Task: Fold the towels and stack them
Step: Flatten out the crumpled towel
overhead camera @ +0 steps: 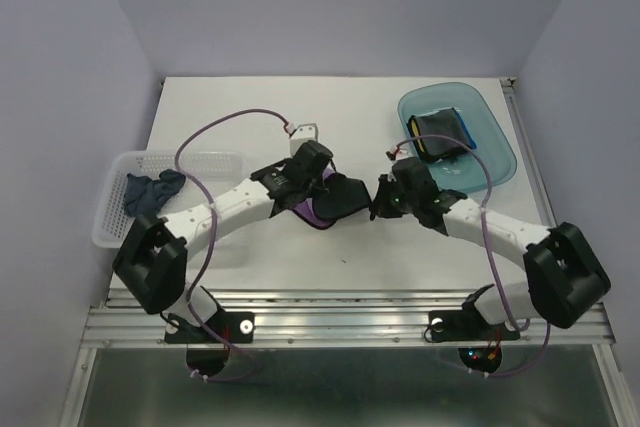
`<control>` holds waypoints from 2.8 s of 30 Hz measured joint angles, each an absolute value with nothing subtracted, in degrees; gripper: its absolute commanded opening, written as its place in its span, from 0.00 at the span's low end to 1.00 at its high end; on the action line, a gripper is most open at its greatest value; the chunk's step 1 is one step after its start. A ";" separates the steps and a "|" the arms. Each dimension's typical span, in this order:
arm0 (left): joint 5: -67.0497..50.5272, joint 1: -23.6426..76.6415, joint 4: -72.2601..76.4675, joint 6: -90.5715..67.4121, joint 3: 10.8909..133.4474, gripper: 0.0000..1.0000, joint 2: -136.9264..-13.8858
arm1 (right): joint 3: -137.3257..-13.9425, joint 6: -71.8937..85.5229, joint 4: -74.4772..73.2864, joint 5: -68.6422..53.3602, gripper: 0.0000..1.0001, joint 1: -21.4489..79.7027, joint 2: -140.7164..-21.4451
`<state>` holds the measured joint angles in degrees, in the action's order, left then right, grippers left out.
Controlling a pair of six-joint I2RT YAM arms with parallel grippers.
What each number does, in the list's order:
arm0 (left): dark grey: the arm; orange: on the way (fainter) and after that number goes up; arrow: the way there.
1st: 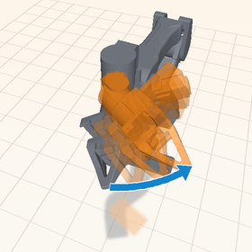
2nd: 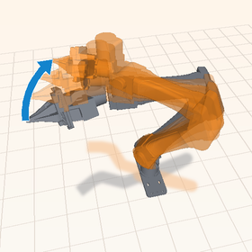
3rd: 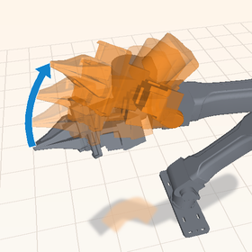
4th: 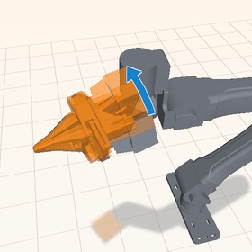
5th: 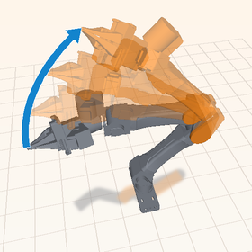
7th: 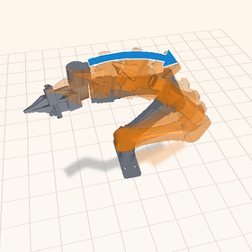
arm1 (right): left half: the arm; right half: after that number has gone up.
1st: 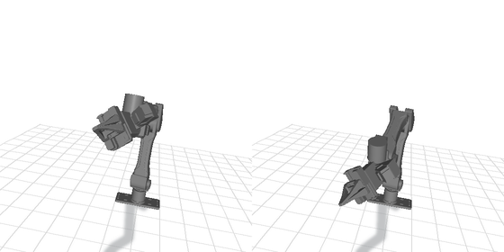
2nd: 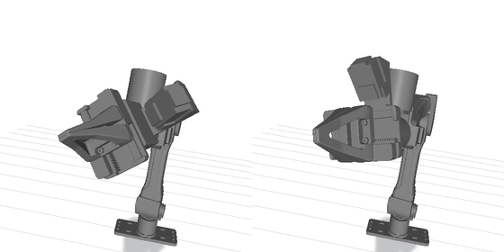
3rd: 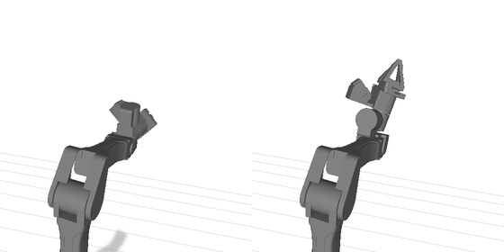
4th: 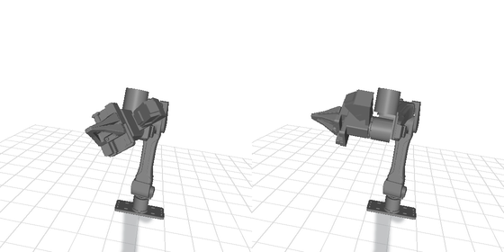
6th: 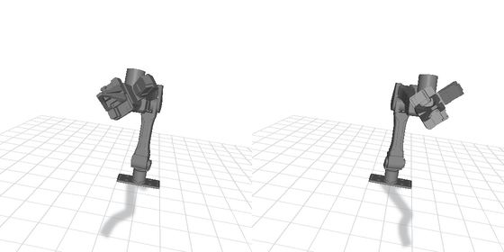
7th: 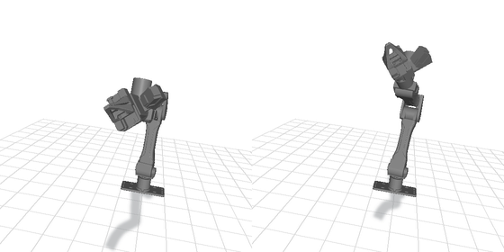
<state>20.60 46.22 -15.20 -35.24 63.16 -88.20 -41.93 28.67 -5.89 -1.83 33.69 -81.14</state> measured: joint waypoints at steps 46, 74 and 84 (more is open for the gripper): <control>17.04 28.25 -5.37 -46.06 68.01 0.00 -75.16 | -75.46 19.18 -13.74 2.83 0.01 28.62 -77.45; 10.61 44.27 0.40 -53.67 32.38 0.99 -58.30 | -38.41 30.50 -23.97 -2.96 1.00 26.59 -54.28; 10.48 44.25 1.78 -45.19 49.23 0.99 -83.26 | -47.55 30.24 -14.52 -5.30 1.00 26.59 -80.09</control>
<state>10.48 44.25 1.78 -45.19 49.23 -83.26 -47.55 30.24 -14.52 -5.30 26.59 -80.09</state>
